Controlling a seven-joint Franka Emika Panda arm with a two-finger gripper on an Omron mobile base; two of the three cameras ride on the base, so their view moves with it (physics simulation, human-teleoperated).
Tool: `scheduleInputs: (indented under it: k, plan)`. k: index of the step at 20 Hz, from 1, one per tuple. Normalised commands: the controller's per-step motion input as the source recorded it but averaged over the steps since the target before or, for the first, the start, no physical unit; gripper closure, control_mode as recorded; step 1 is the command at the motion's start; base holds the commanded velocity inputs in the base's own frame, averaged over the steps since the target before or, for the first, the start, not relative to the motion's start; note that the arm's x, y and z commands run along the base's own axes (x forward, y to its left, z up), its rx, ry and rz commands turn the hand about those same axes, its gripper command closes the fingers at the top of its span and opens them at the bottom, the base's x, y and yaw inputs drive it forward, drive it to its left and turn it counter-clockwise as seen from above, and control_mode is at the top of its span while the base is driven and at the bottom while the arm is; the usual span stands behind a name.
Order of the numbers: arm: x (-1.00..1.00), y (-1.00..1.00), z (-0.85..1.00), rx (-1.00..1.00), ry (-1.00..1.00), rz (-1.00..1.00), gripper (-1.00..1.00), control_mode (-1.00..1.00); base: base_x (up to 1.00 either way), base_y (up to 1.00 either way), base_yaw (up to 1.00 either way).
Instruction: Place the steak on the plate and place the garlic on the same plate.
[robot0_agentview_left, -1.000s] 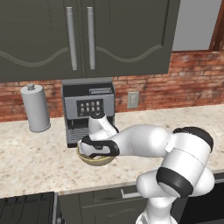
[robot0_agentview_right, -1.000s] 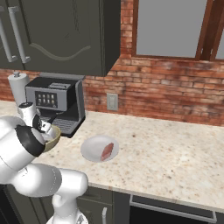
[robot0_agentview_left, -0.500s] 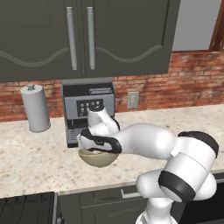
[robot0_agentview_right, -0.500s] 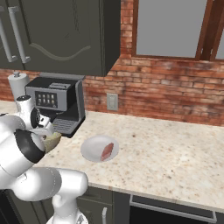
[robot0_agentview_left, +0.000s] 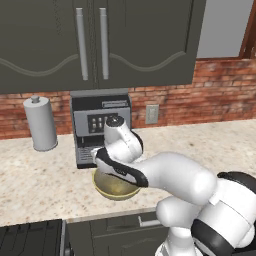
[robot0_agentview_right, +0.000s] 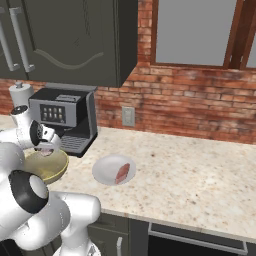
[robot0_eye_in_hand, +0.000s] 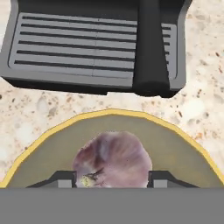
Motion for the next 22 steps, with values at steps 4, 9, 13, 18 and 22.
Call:
scheduleInputs:
  k: [4,9,13,18,22]
  plan:
    - [0.0,-0.67,0.91,0.03,0.05,0.0,1.0,-1.0,0.0,0.0,0.0]
    - [-0.2,-0.81,0.33,0.0,0.01,-0.02,1.0,-1.0,0.0,0.0,0.0]
    - [-0.25,-1.0,0.0,0.0,0.02,-0.13,1.0,-1.0,0.0,0.0,0.0]
    - [-0.01,-0.98,-0.04,0.0,0.07,-0.19,1.0,-1.0,0.0,0.0,0.0]
    - [0.0,-0.77,-0.12,0.0,0.08,-0.2,1.0,-1.0,0.0,0.0,0.0]
